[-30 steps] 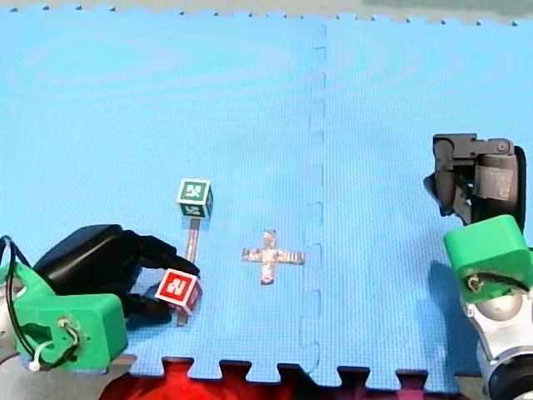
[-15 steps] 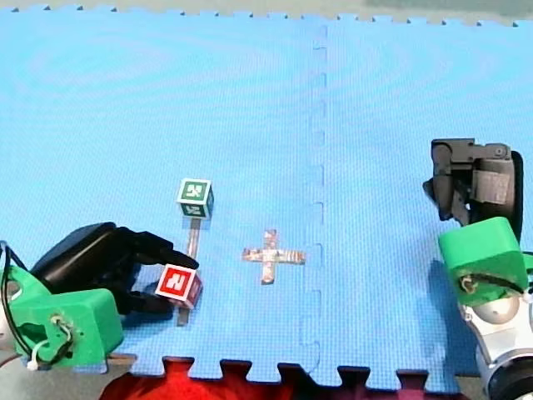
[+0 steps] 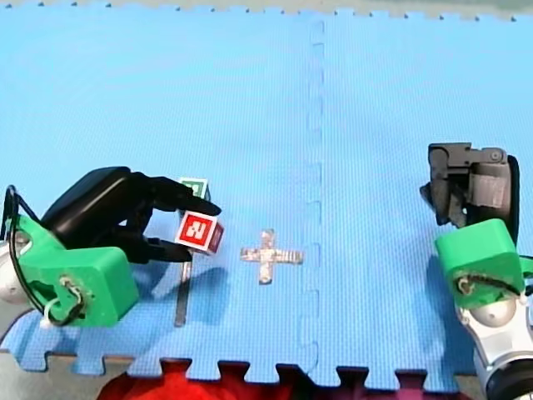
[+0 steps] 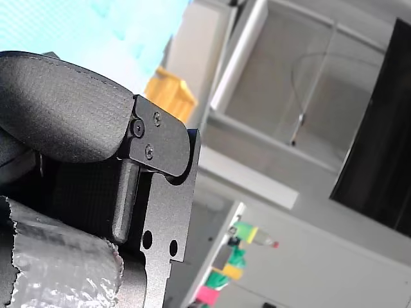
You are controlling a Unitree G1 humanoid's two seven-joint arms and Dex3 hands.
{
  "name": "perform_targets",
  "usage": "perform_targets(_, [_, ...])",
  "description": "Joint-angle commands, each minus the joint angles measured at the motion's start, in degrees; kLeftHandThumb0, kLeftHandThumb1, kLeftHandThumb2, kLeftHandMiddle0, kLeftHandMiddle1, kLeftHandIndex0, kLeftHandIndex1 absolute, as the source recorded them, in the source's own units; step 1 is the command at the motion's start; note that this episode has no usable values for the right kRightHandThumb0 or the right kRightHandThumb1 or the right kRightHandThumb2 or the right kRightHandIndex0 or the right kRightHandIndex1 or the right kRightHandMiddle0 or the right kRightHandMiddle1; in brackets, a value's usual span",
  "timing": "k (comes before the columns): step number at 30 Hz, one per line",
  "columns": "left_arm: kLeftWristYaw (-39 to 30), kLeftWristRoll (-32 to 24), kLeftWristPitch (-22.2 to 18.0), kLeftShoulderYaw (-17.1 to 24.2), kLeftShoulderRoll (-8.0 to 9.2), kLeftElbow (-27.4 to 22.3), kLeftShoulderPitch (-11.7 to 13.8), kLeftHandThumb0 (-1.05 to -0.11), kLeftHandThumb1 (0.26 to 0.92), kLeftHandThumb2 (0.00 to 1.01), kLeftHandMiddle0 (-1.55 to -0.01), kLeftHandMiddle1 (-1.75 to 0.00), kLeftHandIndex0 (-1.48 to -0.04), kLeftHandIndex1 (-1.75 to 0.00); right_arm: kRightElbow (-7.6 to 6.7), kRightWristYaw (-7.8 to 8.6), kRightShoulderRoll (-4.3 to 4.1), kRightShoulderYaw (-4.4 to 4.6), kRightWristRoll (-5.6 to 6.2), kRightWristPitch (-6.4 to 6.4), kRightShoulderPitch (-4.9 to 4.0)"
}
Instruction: Stack cube left
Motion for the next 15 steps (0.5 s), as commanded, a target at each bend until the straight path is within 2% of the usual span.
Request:
perform_targets(1, [-0.6,0.2,1.7,0.3,0.07,-2.3,0.4,-0.463,0.751,0.0,-0.89,-1.75,-1.28,-0.03,0.06,-0.3,-0.01,0.09,-0.02,0.23,-0.08])
perform_targets(2, [-0.7,0.9,3.1,0.1,0.05,-3.9,0.6,-0.462,0.75,0.0,-0.89,-1.75,-1.28,-0.03,0.05,-0.37,0.04,0.12,-0.06,0.27,-0.07])
perform_targets(5, [-1.4,4.5,10.5,-0.8,-0.65,-11.8,1.7,-0.459,0.747,0.0,-0.89,-1.75,-1.28,-0.03,0.03,-0.44,0.22,0.15,-0.12,0.51,-0.07])
perform_targets(7, [-1.8,5.5,13.6,-1.1,-1.28,-14.7,1.9,-0.457,0.747,0.0,-0.9,-1.75,-1.29,-0.03,0.08,-0.28,0.37,0.08,-0.02,0.79,-0.11])
perform_targets(15, [-3.0,5.9,18.7,-1.1,-2.4,-17.2,0.3,-0.445,0.744,0.0,-0.9,-1.75,-1.31,-0.04,0.07,-0.78,0.91,0.26,-0.33,1.52,-0.24])
